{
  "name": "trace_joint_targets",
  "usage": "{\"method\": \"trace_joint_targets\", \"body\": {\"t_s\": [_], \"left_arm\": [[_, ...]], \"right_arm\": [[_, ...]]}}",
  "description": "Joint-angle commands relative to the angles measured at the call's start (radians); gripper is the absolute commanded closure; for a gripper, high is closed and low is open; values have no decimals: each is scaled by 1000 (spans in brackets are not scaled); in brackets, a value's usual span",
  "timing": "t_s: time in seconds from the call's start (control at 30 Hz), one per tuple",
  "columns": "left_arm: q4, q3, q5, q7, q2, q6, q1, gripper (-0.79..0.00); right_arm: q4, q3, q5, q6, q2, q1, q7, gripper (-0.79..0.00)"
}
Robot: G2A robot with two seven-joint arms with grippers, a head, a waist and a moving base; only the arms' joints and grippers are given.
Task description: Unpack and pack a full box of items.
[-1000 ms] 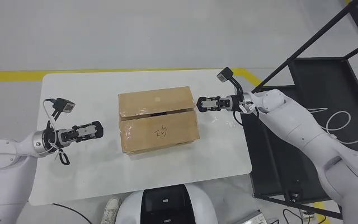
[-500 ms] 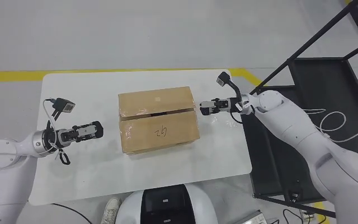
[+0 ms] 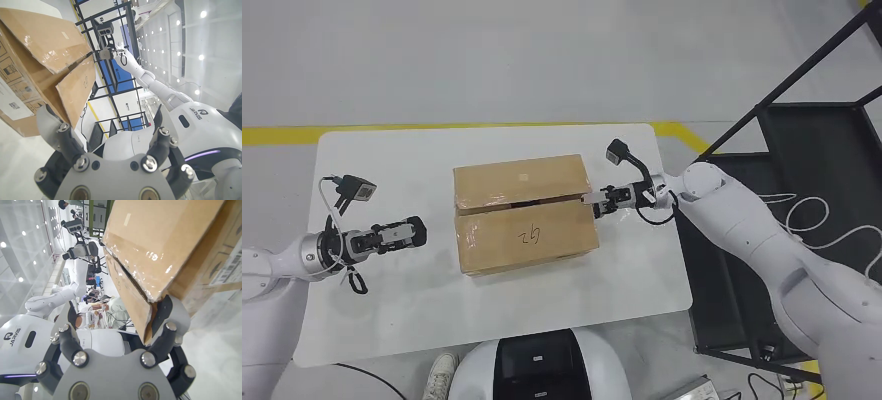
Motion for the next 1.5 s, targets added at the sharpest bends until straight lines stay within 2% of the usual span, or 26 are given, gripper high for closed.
{"method": "trace_joint_targets", "body": {"t_s": [0.0, 0.17, 0.53, 0.83, 1.07, 1.27, 1.47], "left_arm": [[0, 0, 0, 0, 0, 0, 0, -785], [0, 0, 0, 0, 0, 0, 0, -785], [0, 0, 0, 0, 0, 0, 0, -785], [0, 0, 0, 0, 0, 0, 0, -785], [0, 0, 0, 0, 0, 0, 0, -785], [0, 0, 0, 0, 0, 0, 0, -785], [0, 0, 0, 0, 0, 0, 0, -785]], "right_arm": [[-14, 10, 3, 16, 1, -8, 16, -785], [-84, 56, 26, 49, 22, -41, 49, -785], [-368, 208, -20, 111, 114, -186, 111, -785], [-507, 237, -99, 157, 149, -289, 157, -785], [-535, 204, -165, 167, 145, -320, 167, -785], [-519, 149, -229, 155, 122, -325, 155, -785], [-426, 129, -294, 89, 88, -312, 48, -785]]}}
